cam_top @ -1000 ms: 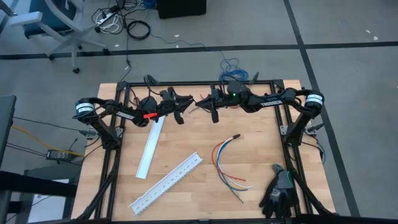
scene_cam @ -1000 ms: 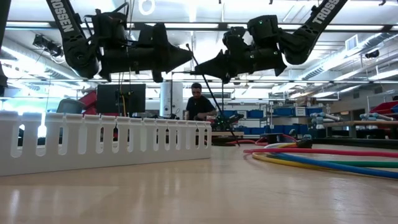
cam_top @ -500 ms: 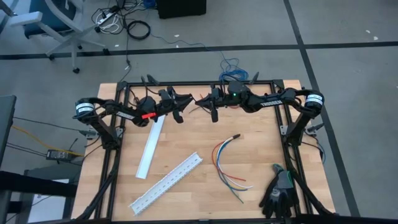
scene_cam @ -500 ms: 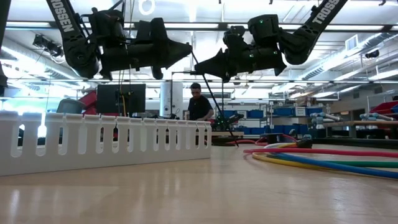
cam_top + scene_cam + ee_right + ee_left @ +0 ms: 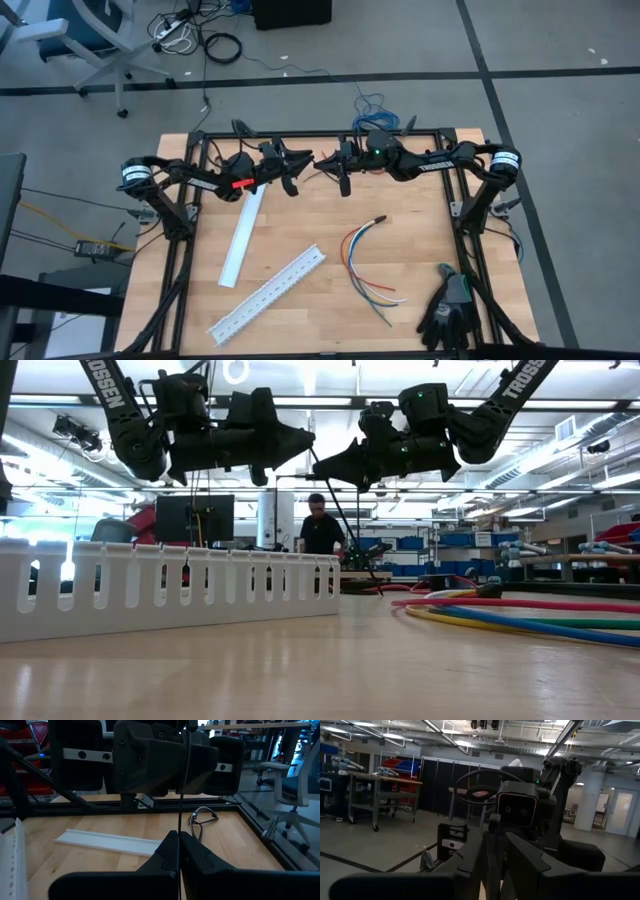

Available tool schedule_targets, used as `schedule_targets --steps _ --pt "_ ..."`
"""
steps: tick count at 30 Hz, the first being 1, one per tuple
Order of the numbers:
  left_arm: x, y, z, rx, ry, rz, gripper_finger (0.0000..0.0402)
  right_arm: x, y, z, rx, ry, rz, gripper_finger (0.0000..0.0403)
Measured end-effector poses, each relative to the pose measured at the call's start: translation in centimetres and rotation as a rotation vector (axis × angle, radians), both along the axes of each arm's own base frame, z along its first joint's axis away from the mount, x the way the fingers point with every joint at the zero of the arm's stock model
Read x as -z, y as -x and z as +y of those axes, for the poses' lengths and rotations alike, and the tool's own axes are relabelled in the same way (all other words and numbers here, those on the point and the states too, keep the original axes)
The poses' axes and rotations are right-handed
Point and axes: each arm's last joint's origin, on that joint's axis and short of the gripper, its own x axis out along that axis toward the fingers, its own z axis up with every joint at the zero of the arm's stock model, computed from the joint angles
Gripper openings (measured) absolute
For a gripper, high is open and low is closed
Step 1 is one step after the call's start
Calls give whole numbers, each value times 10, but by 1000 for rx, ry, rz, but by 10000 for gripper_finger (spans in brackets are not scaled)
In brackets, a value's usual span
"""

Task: Ziptie cables
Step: Wrap the left black zip tie

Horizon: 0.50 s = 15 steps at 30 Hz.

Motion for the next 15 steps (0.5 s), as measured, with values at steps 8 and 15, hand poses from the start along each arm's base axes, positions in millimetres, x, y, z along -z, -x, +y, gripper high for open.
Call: schedule_targets --steps 8,15 --pt "0 0 0 -5 -18 6 89 0 0 0 -1 -1 3 0" --pt "0 0 1 -13 -18 9 50 0 0 0 -1 -2 4 0"
